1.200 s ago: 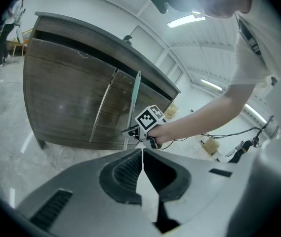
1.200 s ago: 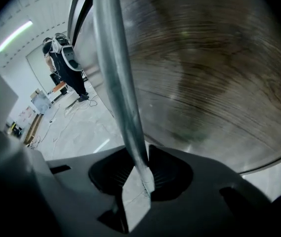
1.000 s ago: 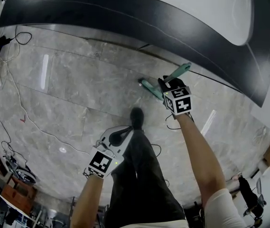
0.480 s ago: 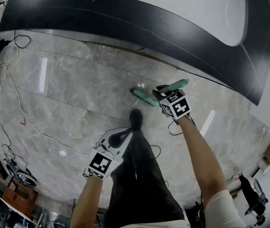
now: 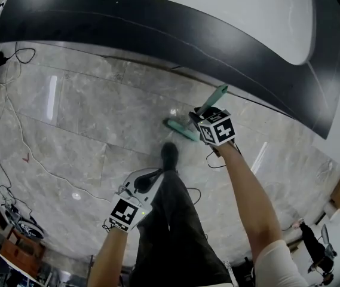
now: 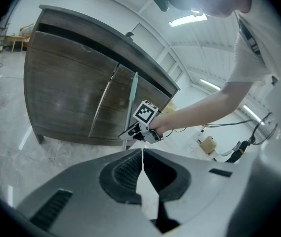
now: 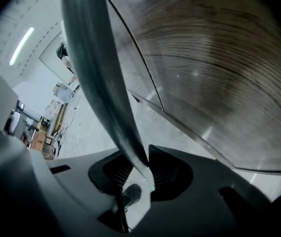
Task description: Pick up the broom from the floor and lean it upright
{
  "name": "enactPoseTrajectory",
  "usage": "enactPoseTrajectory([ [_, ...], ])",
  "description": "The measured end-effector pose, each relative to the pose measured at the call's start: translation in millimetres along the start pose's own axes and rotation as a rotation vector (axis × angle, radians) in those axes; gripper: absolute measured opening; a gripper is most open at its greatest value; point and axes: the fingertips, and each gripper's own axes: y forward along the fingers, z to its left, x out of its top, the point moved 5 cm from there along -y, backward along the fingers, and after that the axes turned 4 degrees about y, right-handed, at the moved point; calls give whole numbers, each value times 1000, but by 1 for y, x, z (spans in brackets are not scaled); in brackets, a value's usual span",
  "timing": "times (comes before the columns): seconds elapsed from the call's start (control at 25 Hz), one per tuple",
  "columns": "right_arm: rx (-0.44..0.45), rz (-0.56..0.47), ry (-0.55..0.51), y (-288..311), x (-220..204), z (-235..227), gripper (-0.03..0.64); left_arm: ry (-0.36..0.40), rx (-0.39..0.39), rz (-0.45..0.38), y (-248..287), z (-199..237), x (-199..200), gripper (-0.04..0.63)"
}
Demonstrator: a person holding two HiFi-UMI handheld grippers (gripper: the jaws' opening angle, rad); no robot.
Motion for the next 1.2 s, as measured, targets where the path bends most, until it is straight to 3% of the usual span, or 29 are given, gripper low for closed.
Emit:
enactPoseTrajectory([
  [0.36, -22, -56, 113, 4, -2, -14, 114, -18, 14, -11, 2, 5, -2, 11],
  [0.76, -33, -77, 105, 7, 3, -11, 209, -33, 20, -10, 3, 6, -6, 11],
  [1.2, -62, -109, 116, -41, 8, 6, 242, 6, 36, 16, -11, 1, 23, 11],
])
